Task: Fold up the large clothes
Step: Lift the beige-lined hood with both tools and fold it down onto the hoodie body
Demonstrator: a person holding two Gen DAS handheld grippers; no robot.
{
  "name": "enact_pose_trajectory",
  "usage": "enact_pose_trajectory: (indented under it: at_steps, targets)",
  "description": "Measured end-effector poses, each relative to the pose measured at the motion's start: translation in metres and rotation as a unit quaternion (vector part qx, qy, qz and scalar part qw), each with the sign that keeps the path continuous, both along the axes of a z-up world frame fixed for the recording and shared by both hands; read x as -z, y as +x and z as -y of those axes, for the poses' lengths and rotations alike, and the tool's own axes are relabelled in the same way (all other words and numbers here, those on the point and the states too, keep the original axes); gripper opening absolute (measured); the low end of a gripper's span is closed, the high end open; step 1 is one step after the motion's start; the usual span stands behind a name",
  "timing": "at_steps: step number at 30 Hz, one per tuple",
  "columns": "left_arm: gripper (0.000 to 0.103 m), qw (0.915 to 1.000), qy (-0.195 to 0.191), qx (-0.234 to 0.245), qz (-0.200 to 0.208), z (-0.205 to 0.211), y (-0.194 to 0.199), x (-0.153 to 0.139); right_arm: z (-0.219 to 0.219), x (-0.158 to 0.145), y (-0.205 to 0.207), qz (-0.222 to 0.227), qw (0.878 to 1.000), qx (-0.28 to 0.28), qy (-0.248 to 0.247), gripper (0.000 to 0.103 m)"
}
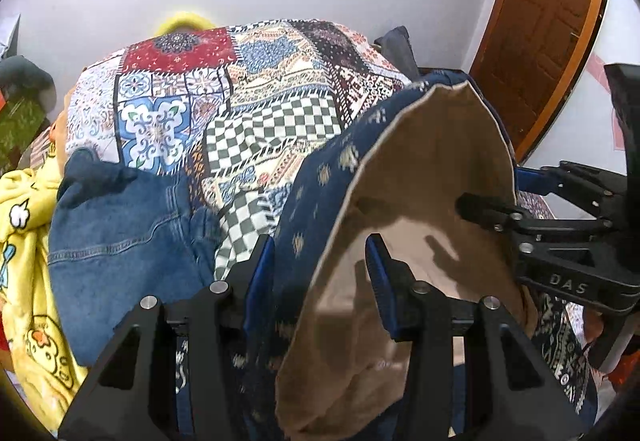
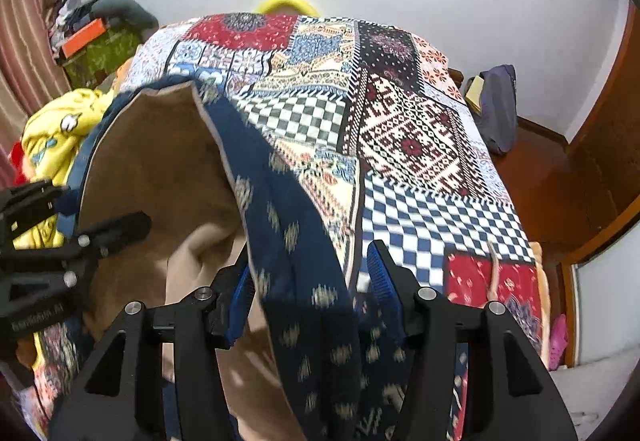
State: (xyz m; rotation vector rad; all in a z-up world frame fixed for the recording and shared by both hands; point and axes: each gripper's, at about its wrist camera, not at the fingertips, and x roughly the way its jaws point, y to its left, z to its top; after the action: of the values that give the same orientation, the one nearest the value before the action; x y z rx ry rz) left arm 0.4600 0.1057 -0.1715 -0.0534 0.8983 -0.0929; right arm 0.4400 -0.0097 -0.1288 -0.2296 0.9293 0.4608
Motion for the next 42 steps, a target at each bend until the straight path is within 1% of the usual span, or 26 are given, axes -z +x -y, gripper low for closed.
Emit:
enact_pose_trajectory:
  at_steps: [3, 4, 6, 7, 8, 11, 15, 21, 27, 30, 34, 36, 42]
  targets:
    - [0.045, 0.9999, 0.003, 0.001, 0.01, 0.003, 0.005, 0.001, 0.0, -0.002, 0.005, 0.004, 0.999, 0.001, 0.035, 0.05]
    - [0.042, 0.9999, 0.005, 0.002, 0.013, 0.004, 0.005, 0.001, 0.0, -0.002, 0.006, 0.002, 0.999, 0.003, 0.042, 0.05]
    - [0.021, 0.9997, 0.014, 0.005, 0.017, 0.007, 0.007, 0.0, 0.001, -0.005, 0.005, 0.008, 0.999, 0.003, 0.054, 0.035]
    - [0.016, 0.9997, 0.017, 0.008, 0.017, 0.008, 0.007, -0.002, 0.0, -0.006, 0.005, 0.009, 0.998, 0.003, 0.055, 0.021]
    - [0.01, 0.9996, 0.017, 0.01, 0.019, 0.009, 0.005, -0.003, 0.0, -0.007, 0.005, 0.005, 0.998, 0.002, 0.055, 0.014]
    - [0.007, 0.9993, 0.017, 0.014, 0.031, 0.01, -0.003, -0.013, 0.005, -0.014, 0.0, 0.008, 0.997, -0.001, 0.071, 0.008]
    - [0.006, 0.9984, 0.014, 0.028, 0.048, 0.016, -0.025, -0.033, 0.016, -0.032, -0.019, 0.013, 0.995, -0.01, 0.094, 0.006]
    - [0.006, 0.9958, 0.024, 0.058, 0.067, 0.029, -0.068, -0.059, 0.025, -0.057, -0.052, 0.019, 0.993, -0.032, 0.108, 0.005]
    - [0.006, 0.9947, 0.018, 0.074, 0.068, 0.037, -0.11, -0.07, 0.034, -0.067, -0.089, 0.021, 0.993, -0.052, 0.105, 0.005]
    - [0.006, 0.9951, 0.002, 0.079, 0.058, 0.036, -0.128, -0.068, 0.041, -0.067, -0.107, 0.008, 0.992, -0.06, 0.115, 0.005]
    - [0.006, 0.9945, -0.013, 0.099, 0.034, 0.037, -0.154, -0.058, 0.046, -0.064, -0.132, 0.0, 0.991, -0.079, 0.108, 0.005]
    - [0.006, 0.9931, -0.021, 0.114, 0.014, 0.039, -0.166, -0.05, 0.048, -0.061, -0.146, -0.008, 0.991, -0.091, 0.101, 0.005]
    - [0.008, 0.9914, -0.003, 0.128, -0.024, 0.047, -0.2, -0.026, 0.058, -0.052, -0.178, -0.019, 0.99, -0.108, 0.086, 0.005]
